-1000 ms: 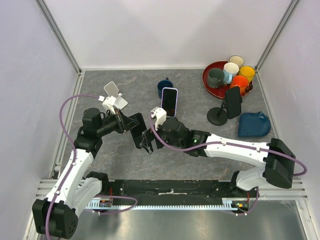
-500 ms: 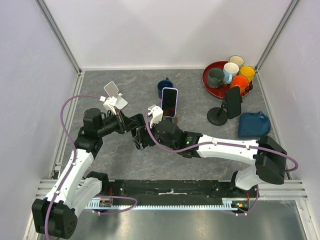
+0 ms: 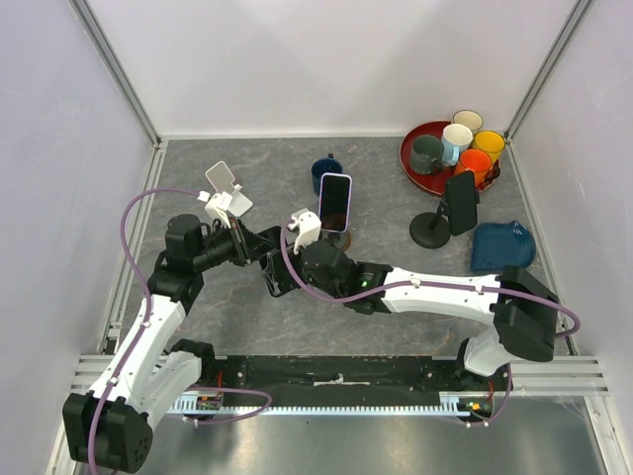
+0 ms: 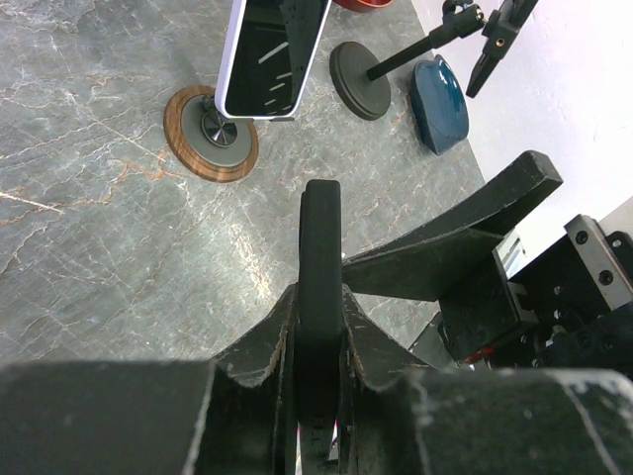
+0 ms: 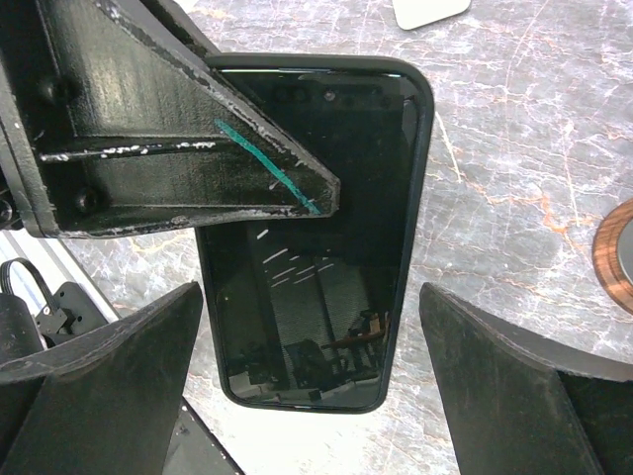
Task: Remove the phone from the phone stand
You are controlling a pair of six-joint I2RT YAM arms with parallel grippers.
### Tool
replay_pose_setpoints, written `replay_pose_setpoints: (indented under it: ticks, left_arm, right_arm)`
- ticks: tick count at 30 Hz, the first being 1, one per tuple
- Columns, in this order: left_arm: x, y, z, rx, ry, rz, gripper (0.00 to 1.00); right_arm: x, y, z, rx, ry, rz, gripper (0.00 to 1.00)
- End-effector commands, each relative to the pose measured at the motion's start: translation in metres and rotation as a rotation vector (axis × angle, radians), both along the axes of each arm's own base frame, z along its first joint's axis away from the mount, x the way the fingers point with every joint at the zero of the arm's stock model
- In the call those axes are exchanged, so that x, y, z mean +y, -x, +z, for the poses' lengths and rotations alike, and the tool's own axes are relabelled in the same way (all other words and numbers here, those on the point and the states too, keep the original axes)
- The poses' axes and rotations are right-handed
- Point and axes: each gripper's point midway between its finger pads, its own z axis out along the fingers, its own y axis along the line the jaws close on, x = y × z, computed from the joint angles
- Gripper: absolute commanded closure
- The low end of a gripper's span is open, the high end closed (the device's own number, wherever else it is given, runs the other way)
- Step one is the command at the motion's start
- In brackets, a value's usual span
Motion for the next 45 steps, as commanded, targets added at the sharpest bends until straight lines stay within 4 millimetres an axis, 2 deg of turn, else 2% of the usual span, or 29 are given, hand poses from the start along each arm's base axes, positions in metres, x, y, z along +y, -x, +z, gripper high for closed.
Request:
replay_pose_setpoints:
  ticks: [1,8,18,27,31,35,36,38,39,40,42,43,45]
  left_arm:
    - [-0.006,0.001,0.017,-0.084,0.016,-0.05,0.98]
    - [-0.006,0.002,0.017,-0.085,0.017,-0.054,0.98]
    - [-0.009,0.004,0.018,-0.084,0.023,-0.073,0.98]
    - [-0.012,0.006,0.017,-0.076,0.034,-0.095,0.97]
    - [-0.013,0.006,0.016,-0.071,0.035,-0.099,0.96]
    - [-0.013,0.006,0.015,-0.068,0.034,-0.098,0.94]
    - [-0.013,0.006,0.015,-0.067,0.034,-0.099,0.92]
    - [-0.013,0.006,0.016,-0.07,0.034,-0.098,0.8]
    - [-0.013,0.005,0.015,-0.07,0.033,-0.096,0.74]
    - [-0.012,0.005,0.014,-0.066,0.032,-0.092,0.62]
    - [-0.012,0.005,0.015,-0.065,0.029,-0.089,0.5]
    - [-0.011,0.004,0.014,-0.066,0.026,-0.086,0.39]
    - [-0.011,0.005,0.014,-0.065,0.021,-0.084,0.31]
  right_arm:
    - [0.021,0.001,0.025,-0.023,-0.081,0.017,0.02]
    - [0.026,0.003,0.025,-0.026,-0.08,0.023,0.02]
    - [0.013,-0.009,0.015,-0.042,-0.023,-0.066,0.02]
    - [0.021,-0.009,0.011,-0.056,0.001,-0.056,0.03]
    - [0.022,-0.009,0.013,-0.07,0.01,-0.059,0.08]
    - [0.017,-0.01,0.013,-0.075,0.029,-0.072,0.21]
    - [0.015,-0.009,0.012,-0.074,0.037,-0.074,0.24]
    - [0.012,-0.007,0.009,-0.067,0.049,-0.067,0.32]
    - [0.013,-0.004,0.007,-0.06,0.052,-0.051,0.35]
    - [0.012,-0.003,0.006,-0.054,0.054,-0.045,0.4]
    - [0.009,0.002,0.0,-0.037,0.07,-0.029,0.47]
    - [0.007,0.003,-0.001,-0.028,0.071,-0.029,0.53]
    - [0.001,0.008,-0.005,-0.014,0.082,-0.017,0.58]
